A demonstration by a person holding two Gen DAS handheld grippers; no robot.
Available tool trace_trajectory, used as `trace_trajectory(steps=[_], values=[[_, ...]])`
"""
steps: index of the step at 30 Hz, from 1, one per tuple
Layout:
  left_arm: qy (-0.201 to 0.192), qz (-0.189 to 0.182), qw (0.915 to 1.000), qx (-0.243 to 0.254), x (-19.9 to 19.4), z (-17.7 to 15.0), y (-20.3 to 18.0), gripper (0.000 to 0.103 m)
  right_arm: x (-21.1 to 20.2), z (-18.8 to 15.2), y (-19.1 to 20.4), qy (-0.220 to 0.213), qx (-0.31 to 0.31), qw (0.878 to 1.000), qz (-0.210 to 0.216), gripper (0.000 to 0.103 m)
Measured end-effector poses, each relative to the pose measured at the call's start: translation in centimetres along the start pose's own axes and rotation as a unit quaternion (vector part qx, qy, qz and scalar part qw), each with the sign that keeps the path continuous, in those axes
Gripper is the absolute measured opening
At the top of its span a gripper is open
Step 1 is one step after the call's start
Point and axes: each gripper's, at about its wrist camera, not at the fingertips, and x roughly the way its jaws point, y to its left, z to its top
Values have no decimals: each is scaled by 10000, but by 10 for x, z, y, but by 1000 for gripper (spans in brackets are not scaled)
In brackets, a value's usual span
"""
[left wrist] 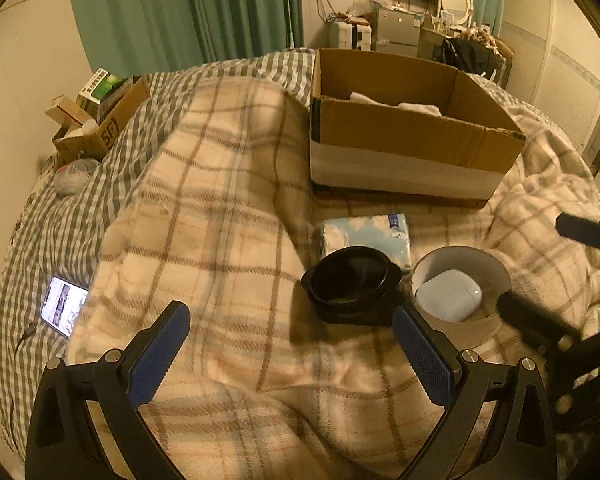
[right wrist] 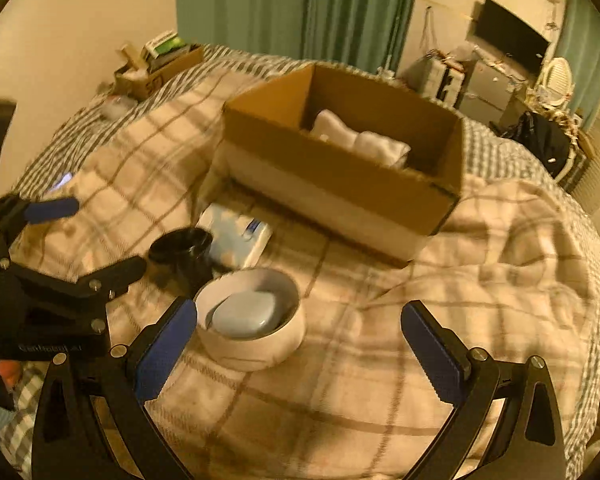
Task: Organize objects
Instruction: 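Grasp the white tape roll holding the earbud case with the right tool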
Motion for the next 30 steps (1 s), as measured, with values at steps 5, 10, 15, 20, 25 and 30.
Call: trace_trajectory(steps=[5, 10, 15, 20, 25, 30], values=[[99, 2, 9999, -15, 4, -2, 1, 103, 16, -4, 3, 209, -46, 9997, 143, 102], [153, 80, 9998, -86, 7, -2, 4, 103, 31, -6, 0, 424, 98, 9983, 385, 98], [220, 41, 9996, -199, 9, -3, 9, 103, 35, -5, 5, 513, 26, 9976, 472, 97], [268, 70, 9990, -348, 12, -3, 14, 103, 40, -6, 15, 618, -211, 9965, 530, 91], [319, 79, 9990, -292, 16, -3, 12, 103, 56, -8, 22, 839, -343, 9940, 607, 78], [357, 112, 9987, -340, 15, -2, 13, 103, 39, -4, 10, 570, -106, 9960, 675, 77]])
